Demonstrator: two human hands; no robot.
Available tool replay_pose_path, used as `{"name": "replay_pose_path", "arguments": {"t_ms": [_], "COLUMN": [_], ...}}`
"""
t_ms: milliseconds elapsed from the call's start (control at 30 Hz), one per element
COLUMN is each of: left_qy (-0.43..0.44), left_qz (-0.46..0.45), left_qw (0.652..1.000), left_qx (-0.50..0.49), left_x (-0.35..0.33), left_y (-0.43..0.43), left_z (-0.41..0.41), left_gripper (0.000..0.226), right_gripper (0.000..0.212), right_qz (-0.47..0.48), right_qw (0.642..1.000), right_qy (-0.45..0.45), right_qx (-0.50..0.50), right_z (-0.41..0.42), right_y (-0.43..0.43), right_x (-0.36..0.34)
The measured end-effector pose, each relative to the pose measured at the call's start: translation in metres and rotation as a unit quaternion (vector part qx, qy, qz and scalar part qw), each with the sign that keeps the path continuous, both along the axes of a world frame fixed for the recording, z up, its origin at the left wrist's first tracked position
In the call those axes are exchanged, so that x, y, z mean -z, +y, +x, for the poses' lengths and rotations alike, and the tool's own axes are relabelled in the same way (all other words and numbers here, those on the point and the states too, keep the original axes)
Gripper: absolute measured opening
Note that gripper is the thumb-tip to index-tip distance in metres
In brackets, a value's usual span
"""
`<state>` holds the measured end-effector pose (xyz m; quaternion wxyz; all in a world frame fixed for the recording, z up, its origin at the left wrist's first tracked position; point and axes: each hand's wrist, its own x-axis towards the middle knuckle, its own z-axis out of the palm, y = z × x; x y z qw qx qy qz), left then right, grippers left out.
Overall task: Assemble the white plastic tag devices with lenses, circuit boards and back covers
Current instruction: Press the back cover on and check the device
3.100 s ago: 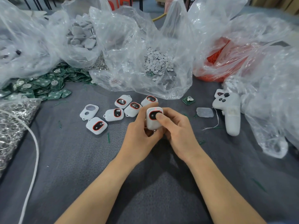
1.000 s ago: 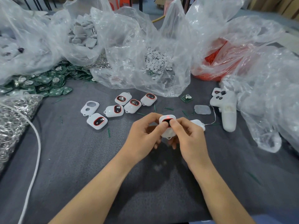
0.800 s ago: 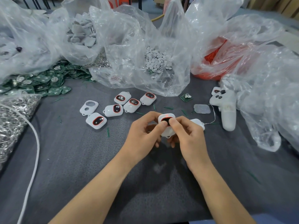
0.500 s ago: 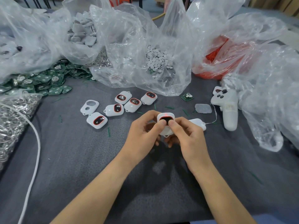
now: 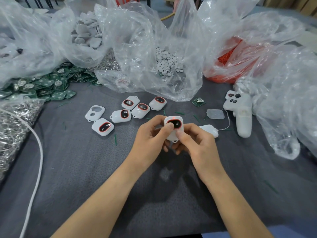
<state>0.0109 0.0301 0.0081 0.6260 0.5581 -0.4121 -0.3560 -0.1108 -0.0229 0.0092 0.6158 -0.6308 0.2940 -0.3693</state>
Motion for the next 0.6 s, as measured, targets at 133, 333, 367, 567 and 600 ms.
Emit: {"name": "replay_pose_path", "arguments": {"t_ms": [133, 333, 367, 567, 600], "left_qy": [0.002, -0.004, -0.008, -0.028, -0.020], "left_qz": [-0.002, -0.022, -0.027, -0.012, -0.015], "left_qw": [1.000, 1.000, 1.000, 0.999, 1.000], "left_qx": [0.002, -0.004, -0.011, 0.008, 0.016], "left_x": [0.0004, 0.0043, 0.0049, 0.0061, 0.0059], "left_y": [0.0006, -0.0007, -0.0007, -0.0027, -0.0029], "left_z": [0.0006, -0.0008, -0.0008, 0.0011, 0.0014], "left_gripper": [0.015, 0.007, 0.010, 0.001, 0.004], "right_gripper": [0.008, 0.009, 0.011, 0.007, 0.006], "right_qz": [-0.011, -0.037, -0.039, -0.040, -0.037], "right_qw": [1.000, 0.999, 0.998, 0.999, 0.999], "right_qy": [0.007, 0.037, 0.042, 0.035, 0.032], "right_qx": [-0.006, -0.009, -0.011, 0.011, 0.012], "right_z": [0.0005, 0.0010, 0.0013, 0.0008, 0.0006], "right_y": [0.0012, 0.0031, 0.0035, 0.0006, 0.0008], "right_x": [0.0001, 0.0015, 0.0015, 0.0014, 0.0013]}}
